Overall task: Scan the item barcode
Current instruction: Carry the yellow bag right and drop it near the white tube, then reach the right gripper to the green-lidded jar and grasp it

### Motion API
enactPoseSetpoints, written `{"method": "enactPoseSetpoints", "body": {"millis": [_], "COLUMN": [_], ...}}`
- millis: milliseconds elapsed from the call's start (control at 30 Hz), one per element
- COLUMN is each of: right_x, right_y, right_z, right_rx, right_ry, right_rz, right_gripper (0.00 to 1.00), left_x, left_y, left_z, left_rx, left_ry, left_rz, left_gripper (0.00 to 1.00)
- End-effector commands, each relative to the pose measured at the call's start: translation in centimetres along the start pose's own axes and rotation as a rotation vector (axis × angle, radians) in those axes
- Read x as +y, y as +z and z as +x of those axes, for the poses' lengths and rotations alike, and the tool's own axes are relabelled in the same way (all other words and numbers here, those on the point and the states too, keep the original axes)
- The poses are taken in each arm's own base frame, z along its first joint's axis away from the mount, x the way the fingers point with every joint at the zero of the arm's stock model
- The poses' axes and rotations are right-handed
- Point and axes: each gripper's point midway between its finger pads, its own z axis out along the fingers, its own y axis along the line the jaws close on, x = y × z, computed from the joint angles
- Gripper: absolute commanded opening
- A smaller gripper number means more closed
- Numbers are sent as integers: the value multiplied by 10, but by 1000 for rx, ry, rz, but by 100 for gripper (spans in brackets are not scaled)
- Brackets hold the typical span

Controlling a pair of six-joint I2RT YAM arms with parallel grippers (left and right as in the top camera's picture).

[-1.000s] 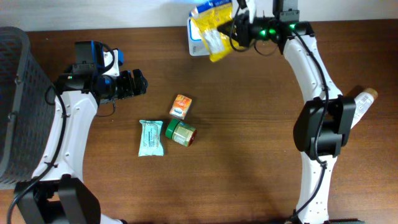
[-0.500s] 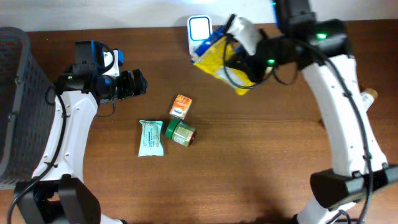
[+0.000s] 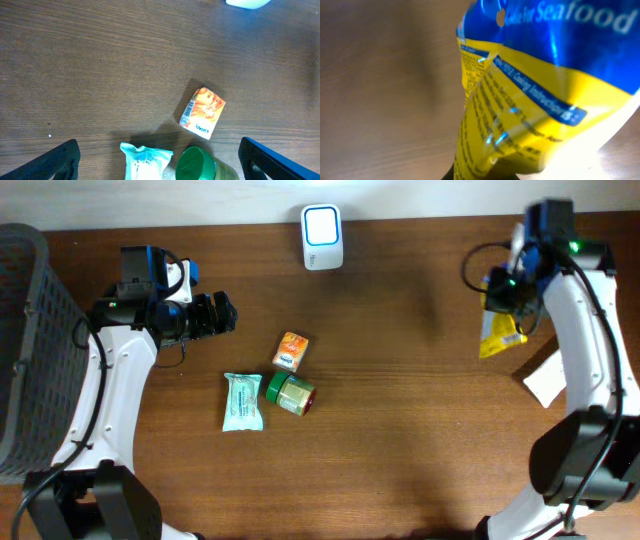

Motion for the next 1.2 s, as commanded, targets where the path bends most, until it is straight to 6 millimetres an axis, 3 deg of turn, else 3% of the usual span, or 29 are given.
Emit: {"method": "enactPoseSetpoints", "body": {"millis": [0, 100, 167, 200, 267, 400, 533, 700, 800, 1000, 1167], "right_x": [-30, -48, -58, -62, -69, -66, -52, -30, -9, 21, 81], "right_y": [43, 64, 65, 65, 64, 62, 36, -32, -56, -58, -57], "right_z": [20, 30, 32, 33, 34, 42, 38, 18, 15, 29, 59], "right_rx": [47, 54, 59, 61, 62, 102, 120, 59, 37, 76, 150], "right_ry": [246, 358, 400, 410, 429, 432, 390, 232, 172, 65, -92], "right_rz": [-70, -169, -191, -192, -187, -204, -267, -281, -286, -296, -337], "right_gripper": [4, 4, 6, 22, 64, 85, 91, 98, 98, 98, 98], "left_x": [-2, -2, -2, -2, -2, -2, -2, -2, -2, -2, -2], "left_y": [-8, -8, -8, -8, -8, -8, -8, -8, -8, -8, -8], "left_z": [-3, -3, -3, -3, -3, -3, -3, -3, -3, -3, -3], "left_rx": [-22, -22, -22, -22, -22, -22, -22, -22, -22, -22, -22], "left_ry": [18, 18, 18, 18, 18, 18, 18, 18, 18, 18, 18], "left_rz": [4, 4, 4, 4, 4, 4, 4, 4, 4, 4, 4], "left_gripper": [99, 99, 99, 99, 99, 99, 99, 99, 99, 99, 99]}}
